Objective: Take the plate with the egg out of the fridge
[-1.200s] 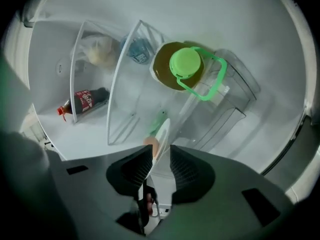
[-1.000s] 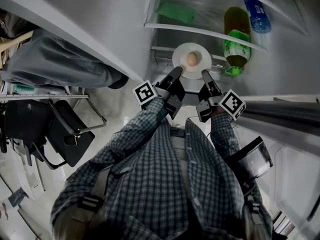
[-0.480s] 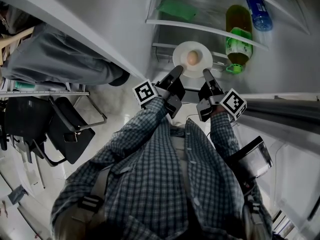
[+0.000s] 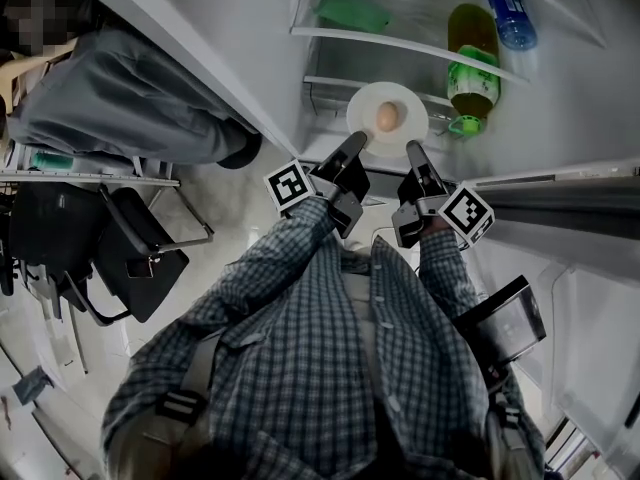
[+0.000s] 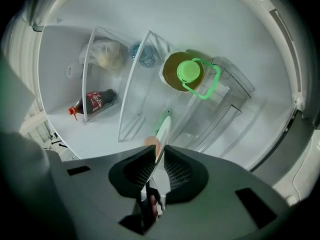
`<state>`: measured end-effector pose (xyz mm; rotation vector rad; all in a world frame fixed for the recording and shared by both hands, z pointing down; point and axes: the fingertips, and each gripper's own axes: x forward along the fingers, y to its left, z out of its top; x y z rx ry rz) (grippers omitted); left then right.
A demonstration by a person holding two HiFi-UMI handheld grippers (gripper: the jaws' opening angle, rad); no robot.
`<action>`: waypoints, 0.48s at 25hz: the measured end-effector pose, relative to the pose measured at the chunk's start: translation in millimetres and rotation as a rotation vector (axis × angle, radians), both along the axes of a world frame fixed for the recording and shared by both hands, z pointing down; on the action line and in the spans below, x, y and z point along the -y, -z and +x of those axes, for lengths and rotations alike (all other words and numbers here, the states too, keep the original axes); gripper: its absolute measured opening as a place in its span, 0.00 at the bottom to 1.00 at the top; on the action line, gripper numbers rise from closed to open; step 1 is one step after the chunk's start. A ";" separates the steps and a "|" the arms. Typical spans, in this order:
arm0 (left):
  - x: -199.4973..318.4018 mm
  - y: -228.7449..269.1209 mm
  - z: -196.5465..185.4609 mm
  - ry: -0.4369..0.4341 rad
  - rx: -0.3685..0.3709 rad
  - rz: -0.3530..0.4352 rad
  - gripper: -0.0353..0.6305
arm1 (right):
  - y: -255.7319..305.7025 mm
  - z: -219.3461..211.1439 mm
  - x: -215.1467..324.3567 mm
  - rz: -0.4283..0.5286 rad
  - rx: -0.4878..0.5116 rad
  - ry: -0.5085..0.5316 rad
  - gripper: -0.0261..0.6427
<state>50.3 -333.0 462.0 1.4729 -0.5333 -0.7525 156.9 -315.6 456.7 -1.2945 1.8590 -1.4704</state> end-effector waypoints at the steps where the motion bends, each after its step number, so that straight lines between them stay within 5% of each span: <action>1: -3.9 0.6 -0.1 0.002 0.000 0.000 0.13 | 0.1 -0.1 -3.6 0.001 0.001 0.002 0.13; 12: -55.5 8.5 0.1 0.040 0.010 0.031 0.12 | -0.1 2.4 -52.5 0.002 -0.017 0.044 0.13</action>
